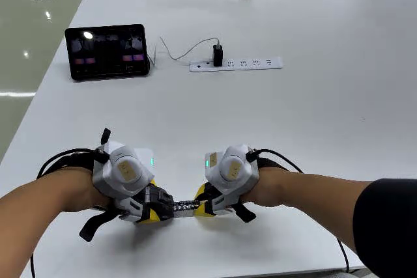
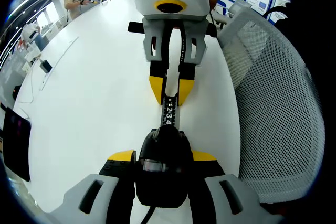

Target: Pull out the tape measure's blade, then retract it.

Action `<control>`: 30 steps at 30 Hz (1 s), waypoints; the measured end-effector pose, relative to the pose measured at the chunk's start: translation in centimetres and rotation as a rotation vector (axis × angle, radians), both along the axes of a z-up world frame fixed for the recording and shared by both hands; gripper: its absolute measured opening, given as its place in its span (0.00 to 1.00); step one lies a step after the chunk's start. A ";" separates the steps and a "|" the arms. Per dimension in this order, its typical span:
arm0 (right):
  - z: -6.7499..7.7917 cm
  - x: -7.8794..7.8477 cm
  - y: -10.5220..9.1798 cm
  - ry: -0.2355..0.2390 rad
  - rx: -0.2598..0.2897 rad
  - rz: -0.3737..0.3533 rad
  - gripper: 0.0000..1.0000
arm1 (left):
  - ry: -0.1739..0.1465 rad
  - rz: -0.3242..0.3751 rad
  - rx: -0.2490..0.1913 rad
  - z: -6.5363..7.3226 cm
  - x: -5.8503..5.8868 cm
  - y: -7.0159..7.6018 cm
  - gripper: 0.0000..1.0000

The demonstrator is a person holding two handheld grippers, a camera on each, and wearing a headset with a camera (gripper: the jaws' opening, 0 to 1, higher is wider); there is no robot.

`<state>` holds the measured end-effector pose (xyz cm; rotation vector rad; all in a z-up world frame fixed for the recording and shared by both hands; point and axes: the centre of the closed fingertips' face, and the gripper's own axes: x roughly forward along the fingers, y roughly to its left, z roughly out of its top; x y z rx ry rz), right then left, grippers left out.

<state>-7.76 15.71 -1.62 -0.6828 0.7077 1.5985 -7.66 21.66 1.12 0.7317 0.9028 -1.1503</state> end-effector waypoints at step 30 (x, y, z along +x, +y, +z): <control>-0.1 0.0 -1.3 -0.001 -0.008 -0.009 0.11 | -0.015 -0.010 -0.030 0.1 0.0 -0.1 0.33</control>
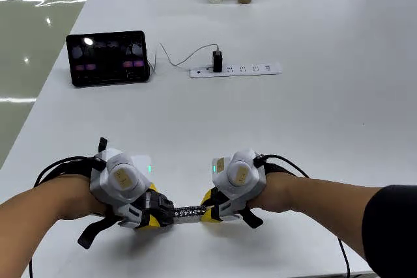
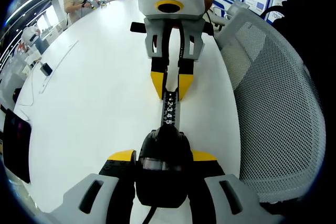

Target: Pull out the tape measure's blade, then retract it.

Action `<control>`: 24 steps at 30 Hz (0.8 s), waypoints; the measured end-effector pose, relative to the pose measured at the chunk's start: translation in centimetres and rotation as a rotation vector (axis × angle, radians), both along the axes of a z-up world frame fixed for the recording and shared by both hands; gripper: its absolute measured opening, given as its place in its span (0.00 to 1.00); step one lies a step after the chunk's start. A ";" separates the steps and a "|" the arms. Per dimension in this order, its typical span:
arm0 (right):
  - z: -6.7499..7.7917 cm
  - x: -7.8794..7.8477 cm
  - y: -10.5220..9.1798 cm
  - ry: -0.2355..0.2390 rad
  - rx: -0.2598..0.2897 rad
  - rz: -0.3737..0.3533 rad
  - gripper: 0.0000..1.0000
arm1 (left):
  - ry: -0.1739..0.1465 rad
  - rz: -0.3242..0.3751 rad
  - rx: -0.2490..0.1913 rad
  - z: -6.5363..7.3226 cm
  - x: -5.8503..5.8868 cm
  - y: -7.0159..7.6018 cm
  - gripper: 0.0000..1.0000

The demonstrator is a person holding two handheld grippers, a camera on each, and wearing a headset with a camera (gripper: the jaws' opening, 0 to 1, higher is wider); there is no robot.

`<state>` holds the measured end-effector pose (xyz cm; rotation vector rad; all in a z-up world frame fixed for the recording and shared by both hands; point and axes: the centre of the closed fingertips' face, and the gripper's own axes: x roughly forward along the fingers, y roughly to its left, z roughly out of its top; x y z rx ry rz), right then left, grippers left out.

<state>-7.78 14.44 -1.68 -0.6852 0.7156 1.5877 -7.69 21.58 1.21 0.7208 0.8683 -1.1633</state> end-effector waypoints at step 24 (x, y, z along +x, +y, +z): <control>0.0 0.2 -1.4 -0.004 0.004 -0.001 0.10 | -0.001 0.001 -0.002 0.1 -0.1 0.1 0.33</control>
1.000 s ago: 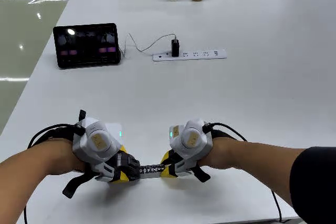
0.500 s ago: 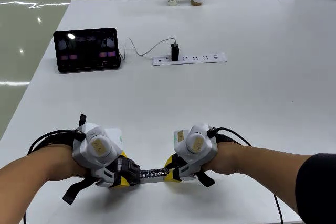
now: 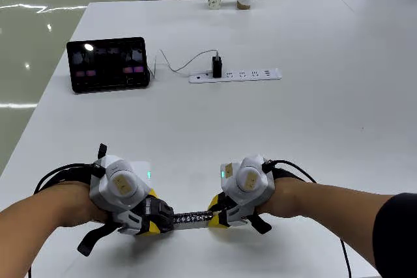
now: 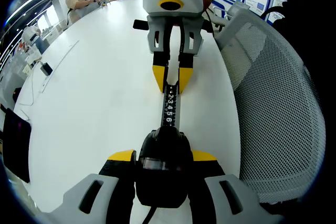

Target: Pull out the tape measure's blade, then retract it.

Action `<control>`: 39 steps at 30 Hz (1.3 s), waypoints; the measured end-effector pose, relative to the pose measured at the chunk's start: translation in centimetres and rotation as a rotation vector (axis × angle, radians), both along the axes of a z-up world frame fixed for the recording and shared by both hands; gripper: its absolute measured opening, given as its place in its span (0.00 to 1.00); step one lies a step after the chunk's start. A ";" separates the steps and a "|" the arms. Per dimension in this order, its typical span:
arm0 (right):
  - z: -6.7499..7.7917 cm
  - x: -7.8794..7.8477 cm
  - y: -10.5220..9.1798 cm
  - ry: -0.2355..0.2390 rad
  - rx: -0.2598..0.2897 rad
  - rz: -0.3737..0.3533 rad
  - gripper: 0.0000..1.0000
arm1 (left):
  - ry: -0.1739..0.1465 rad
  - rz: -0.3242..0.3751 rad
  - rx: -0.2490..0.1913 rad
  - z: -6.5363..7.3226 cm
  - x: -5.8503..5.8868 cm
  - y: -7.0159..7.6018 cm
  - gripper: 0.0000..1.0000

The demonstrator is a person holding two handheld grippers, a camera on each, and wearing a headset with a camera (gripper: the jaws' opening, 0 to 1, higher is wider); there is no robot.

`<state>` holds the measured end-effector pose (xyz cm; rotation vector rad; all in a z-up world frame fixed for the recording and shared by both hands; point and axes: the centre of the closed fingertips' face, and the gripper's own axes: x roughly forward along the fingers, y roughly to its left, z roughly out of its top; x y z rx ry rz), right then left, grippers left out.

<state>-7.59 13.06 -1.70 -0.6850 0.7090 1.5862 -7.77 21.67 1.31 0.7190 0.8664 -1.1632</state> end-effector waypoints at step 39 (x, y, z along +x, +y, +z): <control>0.1 0.2 -2.2 -0.007 -0.012 -0.001 0.11 | 0.000 0.001 0.000 -0.1 0.0 -0.2 0.33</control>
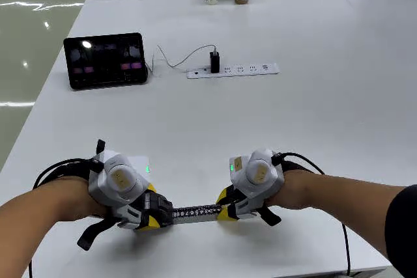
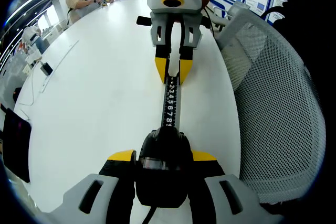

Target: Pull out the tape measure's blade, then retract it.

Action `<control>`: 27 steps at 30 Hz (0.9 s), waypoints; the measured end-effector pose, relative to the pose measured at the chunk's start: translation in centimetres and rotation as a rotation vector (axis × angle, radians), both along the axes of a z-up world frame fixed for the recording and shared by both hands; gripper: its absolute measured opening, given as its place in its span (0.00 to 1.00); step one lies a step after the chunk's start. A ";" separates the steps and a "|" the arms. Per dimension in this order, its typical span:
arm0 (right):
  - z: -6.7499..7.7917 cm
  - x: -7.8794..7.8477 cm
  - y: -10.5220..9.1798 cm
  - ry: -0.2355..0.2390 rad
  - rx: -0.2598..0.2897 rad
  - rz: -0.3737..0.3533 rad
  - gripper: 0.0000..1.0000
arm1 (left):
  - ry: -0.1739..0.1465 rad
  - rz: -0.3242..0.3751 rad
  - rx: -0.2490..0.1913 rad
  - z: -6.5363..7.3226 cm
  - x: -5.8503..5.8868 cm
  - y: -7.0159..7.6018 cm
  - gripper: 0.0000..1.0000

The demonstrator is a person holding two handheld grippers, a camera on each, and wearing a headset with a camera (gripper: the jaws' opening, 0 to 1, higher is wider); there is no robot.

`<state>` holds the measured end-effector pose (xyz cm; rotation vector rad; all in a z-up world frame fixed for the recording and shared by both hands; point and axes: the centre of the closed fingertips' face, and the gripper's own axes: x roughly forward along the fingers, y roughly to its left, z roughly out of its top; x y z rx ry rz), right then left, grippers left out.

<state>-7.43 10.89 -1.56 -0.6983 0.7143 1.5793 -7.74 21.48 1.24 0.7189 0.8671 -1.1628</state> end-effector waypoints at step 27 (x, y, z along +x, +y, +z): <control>-0.2 0.4 -2.1 -0.017 -0.018 0.000 0.10 | 0.000 0.001 0.001 0.0 0.0 0.0 0.33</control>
